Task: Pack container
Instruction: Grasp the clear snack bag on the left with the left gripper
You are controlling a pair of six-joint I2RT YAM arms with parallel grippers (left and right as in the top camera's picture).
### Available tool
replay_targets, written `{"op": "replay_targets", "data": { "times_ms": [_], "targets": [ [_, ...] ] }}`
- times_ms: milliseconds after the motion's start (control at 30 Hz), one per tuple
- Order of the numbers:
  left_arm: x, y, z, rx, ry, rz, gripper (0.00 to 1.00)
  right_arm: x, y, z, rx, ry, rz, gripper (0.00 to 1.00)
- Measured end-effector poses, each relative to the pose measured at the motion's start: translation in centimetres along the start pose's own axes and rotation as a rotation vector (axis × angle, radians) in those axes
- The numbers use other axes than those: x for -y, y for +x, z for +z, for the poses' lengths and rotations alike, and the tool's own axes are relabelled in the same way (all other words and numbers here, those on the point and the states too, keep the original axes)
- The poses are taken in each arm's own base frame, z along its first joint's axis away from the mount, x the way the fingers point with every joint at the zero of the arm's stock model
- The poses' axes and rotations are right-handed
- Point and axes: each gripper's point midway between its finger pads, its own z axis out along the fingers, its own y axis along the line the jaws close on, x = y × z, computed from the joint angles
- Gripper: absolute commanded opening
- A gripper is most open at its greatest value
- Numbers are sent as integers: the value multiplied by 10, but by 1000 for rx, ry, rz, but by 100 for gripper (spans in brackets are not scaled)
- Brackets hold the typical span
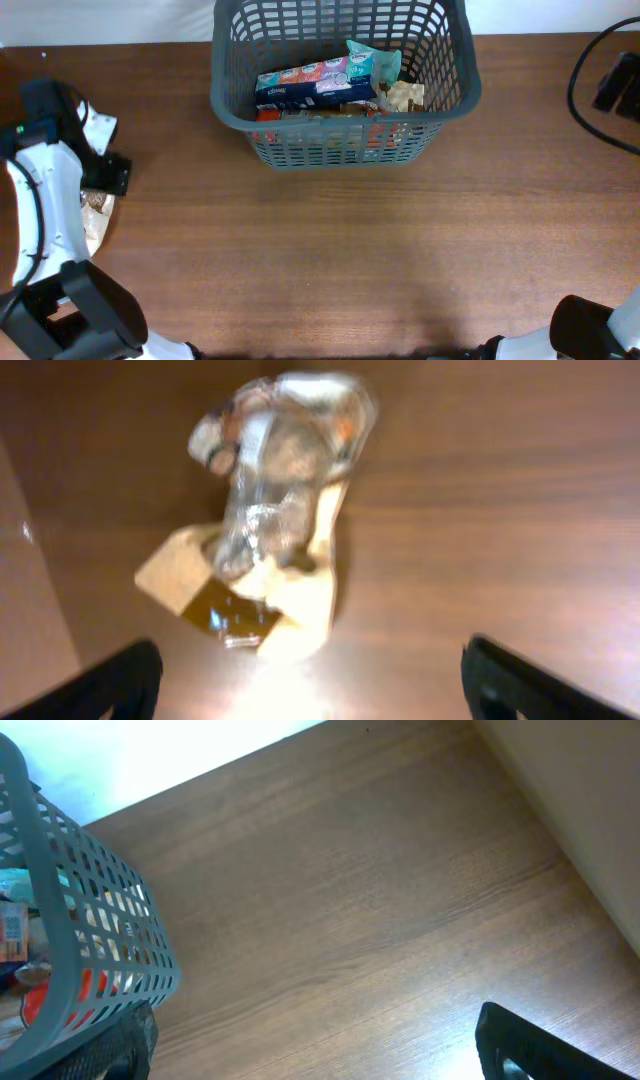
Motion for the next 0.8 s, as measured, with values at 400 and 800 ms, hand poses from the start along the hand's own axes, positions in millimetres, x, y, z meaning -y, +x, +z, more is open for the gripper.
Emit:
{"op": "replay_targets", "data": {
  "times_ms": [400,800],
  "targets": [
    [-34,25,67,-115,-41,-104,89,0,0,0,0,0,0,99],
    [-20,27,130,-188,1,-84,77,0,0,0,0,0,0,99]
  ]
}}
